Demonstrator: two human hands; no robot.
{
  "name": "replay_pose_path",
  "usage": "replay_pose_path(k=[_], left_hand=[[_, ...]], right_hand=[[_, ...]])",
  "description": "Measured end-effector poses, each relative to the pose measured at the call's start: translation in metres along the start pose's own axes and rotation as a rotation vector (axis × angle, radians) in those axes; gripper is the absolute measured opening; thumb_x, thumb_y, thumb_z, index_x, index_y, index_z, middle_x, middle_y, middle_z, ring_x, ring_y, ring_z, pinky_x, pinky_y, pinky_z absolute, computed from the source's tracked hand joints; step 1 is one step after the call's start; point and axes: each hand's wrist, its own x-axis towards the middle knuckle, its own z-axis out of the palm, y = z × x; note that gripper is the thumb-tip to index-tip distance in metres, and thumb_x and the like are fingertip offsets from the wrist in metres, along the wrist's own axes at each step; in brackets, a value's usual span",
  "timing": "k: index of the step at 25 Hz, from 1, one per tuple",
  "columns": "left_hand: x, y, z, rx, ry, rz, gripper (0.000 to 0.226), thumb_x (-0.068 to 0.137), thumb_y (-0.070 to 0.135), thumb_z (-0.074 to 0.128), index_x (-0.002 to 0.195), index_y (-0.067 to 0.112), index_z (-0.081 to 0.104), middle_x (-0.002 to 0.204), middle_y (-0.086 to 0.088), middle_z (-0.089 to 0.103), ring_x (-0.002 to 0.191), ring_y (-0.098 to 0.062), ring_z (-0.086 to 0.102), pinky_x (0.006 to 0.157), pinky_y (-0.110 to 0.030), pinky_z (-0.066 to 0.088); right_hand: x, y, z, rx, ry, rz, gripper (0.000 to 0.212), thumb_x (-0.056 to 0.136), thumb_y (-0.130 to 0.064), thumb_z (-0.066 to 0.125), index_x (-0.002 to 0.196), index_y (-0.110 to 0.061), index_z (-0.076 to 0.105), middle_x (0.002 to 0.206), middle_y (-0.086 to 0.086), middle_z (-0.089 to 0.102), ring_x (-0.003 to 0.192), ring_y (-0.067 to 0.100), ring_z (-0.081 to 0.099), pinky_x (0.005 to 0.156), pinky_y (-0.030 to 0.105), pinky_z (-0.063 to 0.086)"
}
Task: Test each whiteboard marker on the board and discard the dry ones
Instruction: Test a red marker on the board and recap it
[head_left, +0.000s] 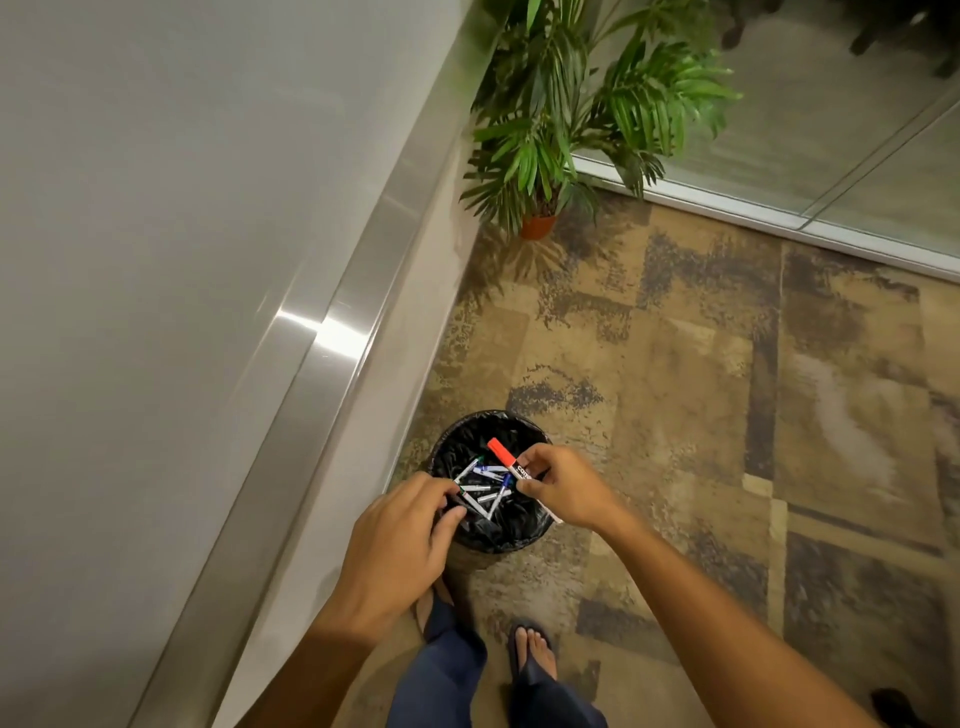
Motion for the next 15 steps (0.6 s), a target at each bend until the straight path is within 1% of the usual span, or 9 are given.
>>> replay_pose_path(k=[4, 7, 8, 11, 12, 15], left_hand=[[0.014, -0.002, 0.021, 0.012, -0.034, -0.02, 0.025, 0.098, 0.042, 0.049, 0.118, 0.029, 0.059, 0.108, 0.015, 0.059, 0.099, -0.005, 0.059, 0.076, -0.023, 0.049], [0.022, 0.001, 0.032, 0.018, -0.053, -0.027, 0.025, 0.098, 0.04, 0.051, 0.117, 0.027, 0.06, 0.11, 0.013, 0.06, 0.102, -0.008, 0.059, 0.077, -0.025, 0.048], [0.024, 0.0, 0.034, 0.018, -0.056, -0.028, 0.024, 0.098, 0.04, 0.052, 0.117, 0.027, 0.06, 0.109, 0.013, 0.061, 0.102, -0.008, 0.059, 0.077, -0.025, 0.048], [0.027, -0.005, 0.037, 0.021, -0.057, -0.005, 0.023, 0.098, 0.04, 0.051, 0.116, 0.027, 0.061, 0.109, 0.013, 0.06, 0.103, -0.008, 0.059, 0.077, -0.024, 0.047], [0.028, -0.007, 0.036, 0.025, -0.054, 0.016, 0.023, 0.098, 0.04, 0.051, 0.116, 0.028, 0.061, 0.109, 0.014, 0.06, 0.102, -0.007, 0.059, 0.077, -0.024, 0.047], [0.025, -0.017, 0.028, 0.03, -0.031, 0.079, 0.024, 0.098, 0.04, 0.051, 0.115, 0.028, 0.062, 0.106, 0.015, 0.061, 0.097, -0.007, 0.06, 0.074, -0.023, 0.048]], right_hand=[[0.02, 0.006, 0.011, -0.034, -0.036, 0.018, 0.024, 0.093, -0.029, 0.07, 0.115, -0.023, 0.062, 0.101, -0.005, 0.064, 0.089, 0.014, 0.063, 0.085, 0.041, 0.054], [0.032, 0.006, 0.017, -0.072, -0.035, 0.042, 0.028, 0.093, -0.03, 0.07, 0.118, -0.02, 0.063, 0.102, -0.003, 0.066, 0.09, 0.015, 0.064, 0.085, 0.042, 0.055], [0.036, 0.006, 0.019, -0.095, -0.035, 0.053, 0.031, 0.093, -0.031, 0.069, 0.122, -0.02, 0.062, 0.106, -0.003, 0.067, 0.093, 0.015, 0.065, 0.087, 0.04, 0.055], [0.044, 0.01, 0.022, -0.162, -0.026, 0.082, 0.043, 0.095, -0.031, 0.067, 0.135, -0.017, 0.058, 0.126, 0.001, 0.066, 0.113, 0.02, 0.063, 0.096, 0.038, 0.052], [0.046, 0.011, 0.022, -0.174, -0.018, 0.085, 0.045, 0.096, -0.031, 0.066, 0.137, -0.017, 0.057, 0.129, 0.001, 0.065, 0.115, 0.021, 0.063, 0.097, 0.038, 0.052], [0.051, 0.017, 0.024, -0.155, -0.031, 0.098, 0.042, 0.097, -0.034, 0.063, 0.135, -0.017, 0.058, 0.124, 0.002, 0.067, 0.108, 0.02, 0.065, 0.094, 0.04, 0.054]])
